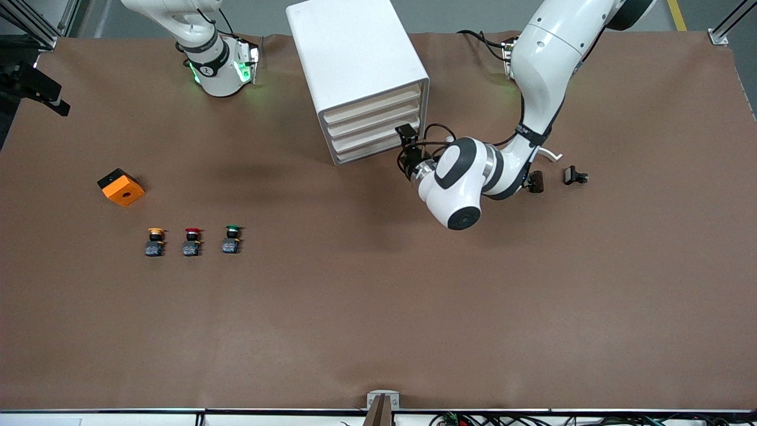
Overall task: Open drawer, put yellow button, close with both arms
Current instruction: 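Grasp the top drawer's front edge with the left gripper, then pull the drawer open with the left gripper while the right gripper reaches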
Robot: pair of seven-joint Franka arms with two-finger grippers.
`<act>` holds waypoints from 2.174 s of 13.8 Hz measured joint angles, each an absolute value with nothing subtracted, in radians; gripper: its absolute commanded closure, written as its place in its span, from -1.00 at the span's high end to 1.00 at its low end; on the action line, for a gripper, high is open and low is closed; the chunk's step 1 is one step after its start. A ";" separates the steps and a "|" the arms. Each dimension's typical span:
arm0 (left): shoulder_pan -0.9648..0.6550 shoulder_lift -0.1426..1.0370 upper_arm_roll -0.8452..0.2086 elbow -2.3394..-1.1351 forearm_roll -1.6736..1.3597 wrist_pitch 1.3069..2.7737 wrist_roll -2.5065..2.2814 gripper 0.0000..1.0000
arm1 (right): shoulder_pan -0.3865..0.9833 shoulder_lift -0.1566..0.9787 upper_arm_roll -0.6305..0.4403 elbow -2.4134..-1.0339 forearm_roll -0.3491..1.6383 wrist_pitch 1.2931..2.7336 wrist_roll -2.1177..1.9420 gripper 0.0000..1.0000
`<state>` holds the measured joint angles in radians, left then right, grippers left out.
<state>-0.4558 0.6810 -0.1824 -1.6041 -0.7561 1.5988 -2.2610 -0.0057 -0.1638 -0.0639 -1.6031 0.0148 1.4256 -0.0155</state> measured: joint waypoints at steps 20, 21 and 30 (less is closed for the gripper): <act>-0.526 0.737 -0.186 -1.577 -0.944 1.400 -2.347 -0.24 | -0.006 -0.164 -0.064 -1.606 0.015 1.429 -0.015 1.00; -0.531 0.737 -0.186 -1.577 -0.944 1.399 -2.356 -0.50 | -0.006 -0.164 -0.064 -1.607 0.015 1.429 -0.015 1.00; -0.519 0.739 -0.186 -1.566 -0.968 1.358 -2.424 -0.89 | -0.006 -0.164 -0.064 -1.609 0.015 1.430 -0.015 1.00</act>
<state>-0.5193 0.7387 -0.1856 -1.5657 -0.9681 1.3581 -2.4242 -0.0057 -0.1639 -0.0643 -1.6090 0.0148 1.4302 -0.0155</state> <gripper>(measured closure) 0.894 0.000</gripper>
